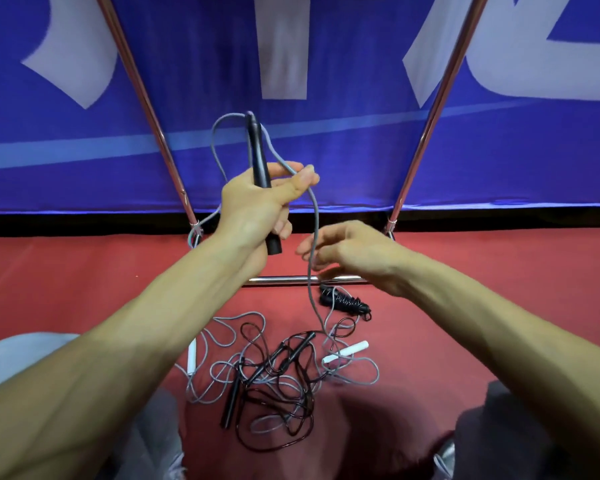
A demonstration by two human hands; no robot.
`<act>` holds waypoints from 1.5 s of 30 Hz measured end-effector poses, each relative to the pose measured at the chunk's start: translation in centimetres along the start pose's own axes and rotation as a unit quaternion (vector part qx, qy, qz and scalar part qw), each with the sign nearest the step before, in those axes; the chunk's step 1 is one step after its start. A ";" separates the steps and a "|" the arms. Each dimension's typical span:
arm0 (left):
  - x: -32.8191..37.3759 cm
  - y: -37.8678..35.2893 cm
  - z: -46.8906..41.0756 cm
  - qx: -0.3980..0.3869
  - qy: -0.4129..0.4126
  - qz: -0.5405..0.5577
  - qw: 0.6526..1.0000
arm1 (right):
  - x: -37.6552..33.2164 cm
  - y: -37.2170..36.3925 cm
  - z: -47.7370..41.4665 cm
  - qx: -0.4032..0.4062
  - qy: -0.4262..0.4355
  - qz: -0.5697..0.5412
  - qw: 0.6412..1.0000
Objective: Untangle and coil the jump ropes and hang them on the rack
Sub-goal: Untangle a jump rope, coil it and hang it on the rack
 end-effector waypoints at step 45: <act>0.0 -0.4 0.4 -0.012 -0.019 -0.056 0.998 | -1.3 1.6 0.9 0.000 0.017 0.022 1.000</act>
Point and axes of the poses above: each hand's wrist, its own z-axis away from the middle knuckle, its own y-axis out of the back of the hand, x = y × z, the point moved 8 cm from there along -z, towards the middle knuckle, and after that the axes turned 15 degrees about -y, right-handed, at the moved point
